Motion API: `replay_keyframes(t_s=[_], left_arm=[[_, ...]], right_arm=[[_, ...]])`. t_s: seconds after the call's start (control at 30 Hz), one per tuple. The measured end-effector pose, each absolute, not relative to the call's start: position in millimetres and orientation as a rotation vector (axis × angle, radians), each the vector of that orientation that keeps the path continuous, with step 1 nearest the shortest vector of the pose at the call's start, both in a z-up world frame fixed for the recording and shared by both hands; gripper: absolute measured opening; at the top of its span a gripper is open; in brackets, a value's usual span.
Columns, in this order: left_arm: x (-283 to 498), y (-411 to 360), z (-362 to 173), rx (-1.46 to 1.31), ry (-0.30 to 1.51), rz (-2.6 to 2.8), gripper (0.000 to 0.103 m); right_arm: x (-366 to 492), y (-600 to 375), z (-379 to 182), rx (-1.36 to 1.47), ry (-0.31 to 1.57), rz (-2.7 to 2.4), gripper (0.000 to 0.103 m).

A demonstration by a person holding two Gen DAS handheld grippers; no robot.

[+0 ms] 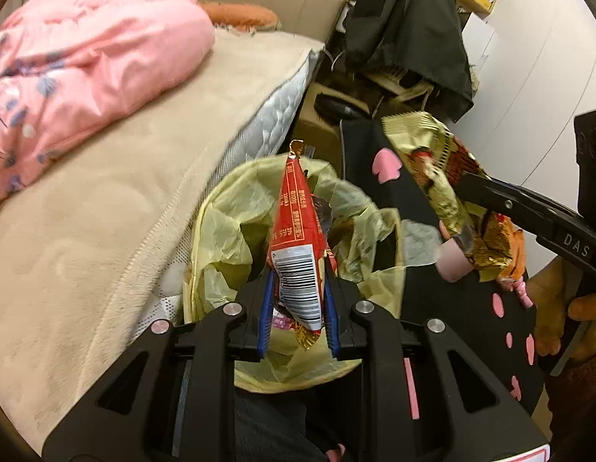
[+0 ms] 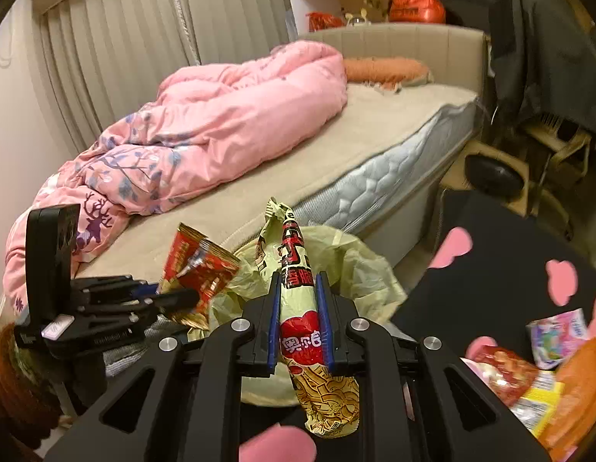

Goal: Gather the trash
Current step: 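Carry both wrappers over the yellow bag and open both grippers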

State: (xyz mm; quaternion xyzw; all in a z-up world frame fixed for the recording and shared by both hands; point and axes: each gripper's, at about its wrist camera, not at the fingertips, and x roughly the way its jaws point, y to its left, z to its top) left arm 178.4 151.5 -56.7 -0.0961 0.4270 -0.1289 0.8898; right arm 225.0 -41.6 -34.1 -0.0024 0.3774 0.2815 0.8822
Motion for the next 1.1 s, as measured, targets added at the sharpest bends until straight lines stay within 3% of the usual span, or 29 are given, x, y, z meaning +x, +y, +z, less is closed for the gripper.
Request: replay_keyframes(t_s=[0.3,0.83,0.93,1.1], left_arm=[[213,151,-109,-0.234,1.021,-0.269,0.021],[238,155,-126,-0.247,1.041,-0.288,0.021],[237,157,-127,-0.258,1.044,-0.294,0.027],[233,165,-118,-0.268,1.030,-0.269,0.038]], right_arm=[[280,-19,-88,0.061,0.943,0.591,0.017],[303,-5,-118,0.022,1.009,0.579,0.018],[304,-5,-119,0.024,1.012,0.570,0.019],[302,-11,-116,0.046,1.009,0.558,0.032]])
